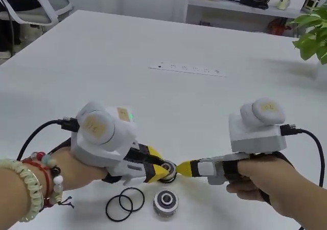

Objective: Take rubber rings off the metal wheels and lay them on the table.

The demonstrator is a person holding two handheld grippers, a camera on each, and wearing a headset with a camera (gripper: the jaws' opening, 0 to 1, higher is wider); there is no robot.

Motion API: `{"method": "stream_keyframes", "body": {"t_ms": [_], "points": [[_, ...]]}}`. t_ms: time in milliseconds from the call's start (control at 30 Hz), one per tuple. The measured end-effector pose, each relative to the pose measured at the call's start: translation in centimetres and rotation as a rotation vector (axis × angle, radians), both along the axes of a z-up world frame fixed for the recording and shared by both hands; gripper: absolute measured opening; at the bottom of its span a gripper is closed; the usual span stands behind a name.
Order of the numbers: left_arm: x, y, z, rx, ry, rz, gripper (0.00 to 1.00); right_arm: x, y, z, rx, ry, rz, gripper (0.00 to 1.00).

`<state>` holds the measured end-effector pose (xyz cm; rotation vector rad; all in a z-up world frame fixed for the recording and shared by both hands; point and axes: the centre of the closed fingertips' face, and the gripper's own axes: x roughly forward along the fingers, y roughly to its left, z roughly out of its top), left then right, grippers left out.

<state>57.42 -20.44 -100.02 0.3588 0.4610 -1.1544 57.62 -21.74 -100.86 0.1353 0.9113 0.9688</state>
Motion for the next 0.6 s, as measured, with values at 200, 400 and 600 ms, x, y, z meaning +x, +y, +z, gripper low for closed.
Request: {"method": "stream_keyframes", "body": {"t_ms": [200,400,600], "points": [[0.03,0.03,0.03,-0.002,-0.001,0.001,0.14,-0.13,0.2,0.17,0.013,0.013,-0.007,0.0],[0.05,0.03,0.05,-0.003,-0.001,0.001,0.13,-0.2,0.49,0.38,0.0,-0.011,0.007,0.0],[0.05,0.05,0.06,-0.001,-0.002,0.001,0.13,-0.19,0.69,0.53,0.002,-0.02,0.014,0.0]]}}
